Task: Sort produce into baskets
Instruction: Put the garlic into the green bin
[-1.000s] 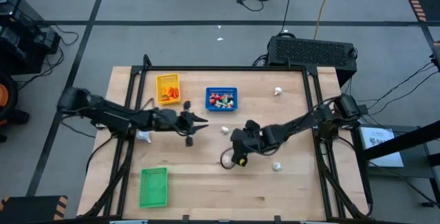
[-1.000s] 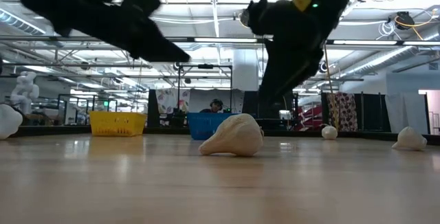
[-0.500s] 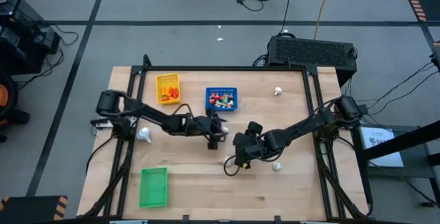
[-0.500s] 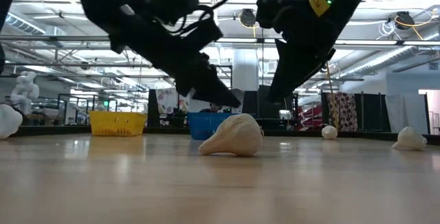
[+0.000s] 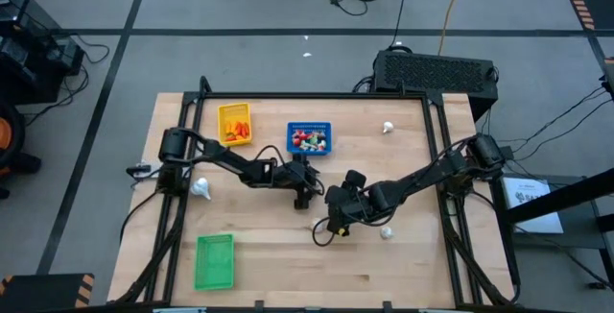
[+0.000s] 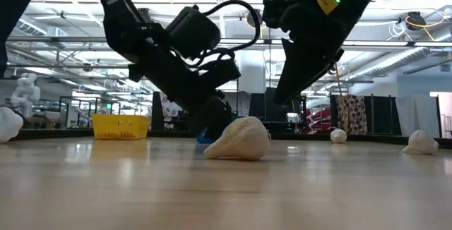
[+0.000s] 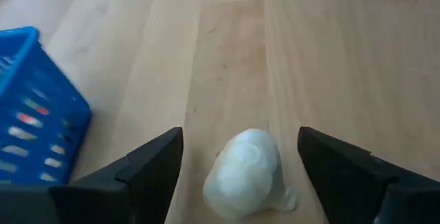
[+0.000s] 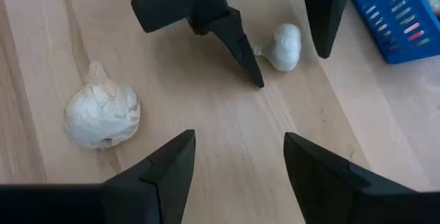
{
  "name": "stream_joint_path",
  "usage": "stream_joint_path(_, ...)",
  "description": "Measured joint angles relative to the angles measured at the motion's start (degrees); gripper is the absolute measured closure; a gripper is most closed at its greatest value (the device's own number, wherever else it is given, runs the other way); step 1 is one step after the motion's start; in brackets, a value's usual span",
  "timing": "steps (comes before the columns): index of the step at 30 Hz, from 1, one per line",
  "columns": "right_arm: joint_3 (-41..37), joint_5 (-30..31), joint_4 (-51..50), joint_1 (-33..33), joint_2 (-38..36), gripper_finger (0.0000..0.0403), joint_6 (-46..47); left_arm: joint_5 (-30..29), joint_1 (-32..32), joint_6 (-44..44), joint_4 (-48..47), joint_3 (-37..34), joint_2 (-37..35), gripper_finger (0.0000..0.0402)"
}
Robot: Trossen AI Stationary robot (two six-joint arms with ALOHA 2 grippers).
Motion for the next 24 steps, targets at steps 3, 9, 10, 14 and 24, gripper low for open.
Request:
stream_joint_path(3,0.0,0.0,-0.06,0.0,-0.02,0.019,-0.01,2.98,0.79,-1.45,-0.28,0.02,0.12,0.0104)
stream_joint_path(9,0.0,-0.04,-0.11,0.0,0.0,0.019,-0.11,9.25,1.95,-3.01,-2.91,0.08,-0.19,0.0132)
stream_joint_path(10,0.0,-0.04,-0.11,0.0,0.0,0.019,-0.19,9.63,2.05,-3.06,-3.8,0.13,-0.2,0.0145)
stream_joint_path(14,0.0,-0.07,-0.11,0.0,0.0,0.019,-0.22,10.54,2.57,-3.27,-5.63,0.15,-0.35,0.0202)
stream_joint_path(24,-0.02,-0.35,-0.63,0.0,-0.02,0.019,-0.39,9.87,2.73,-2.97,-21.36,-0.28,-12.44,0.0263)
